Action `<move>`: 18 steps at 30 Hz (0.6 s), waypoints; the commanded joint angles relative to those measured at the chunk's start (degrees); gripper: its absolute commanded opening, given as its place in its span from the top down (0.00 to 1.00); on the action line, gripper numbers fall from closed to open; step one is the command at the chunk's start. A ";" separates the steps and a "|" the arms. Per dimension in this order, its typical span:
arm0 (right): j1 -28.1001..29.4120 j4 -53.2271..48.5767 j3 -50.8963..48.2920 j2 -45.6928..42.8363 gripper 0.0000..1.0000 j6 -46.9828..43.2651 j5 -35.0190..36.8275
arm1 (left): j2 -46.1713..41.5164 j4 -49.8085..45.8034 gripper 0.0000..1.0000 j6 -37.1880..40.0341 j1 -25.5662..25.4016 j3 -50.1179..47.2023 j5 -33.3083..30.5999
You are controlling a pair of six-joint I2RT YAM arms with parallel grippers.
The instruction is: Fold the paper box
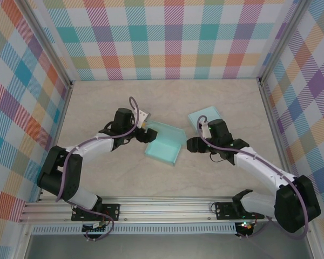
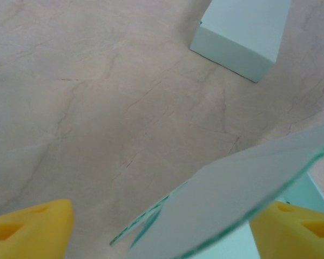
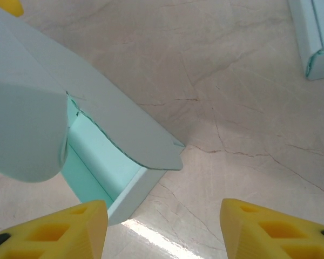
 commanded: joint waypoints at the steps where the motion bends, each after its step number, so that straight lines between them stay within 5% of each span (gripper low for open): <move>1: 1.35 3.00 2.95 2.22 0.42 -2.17 -0.03 | 0.89 2.83 0.23 0.56 0.68 1.10 2.66; 8: 3.19 3.75 7.23 8.52 0.46 -4.10 3.64 | 2.03 3.73 0.38 0.61 0.59 1.01 1.98; 18: 5.85 3.23 11.11 13.80 0.68 -5.48 7.95 | -1.36 3.55 0.67 -0.19 -0.15 -1.06 -2.14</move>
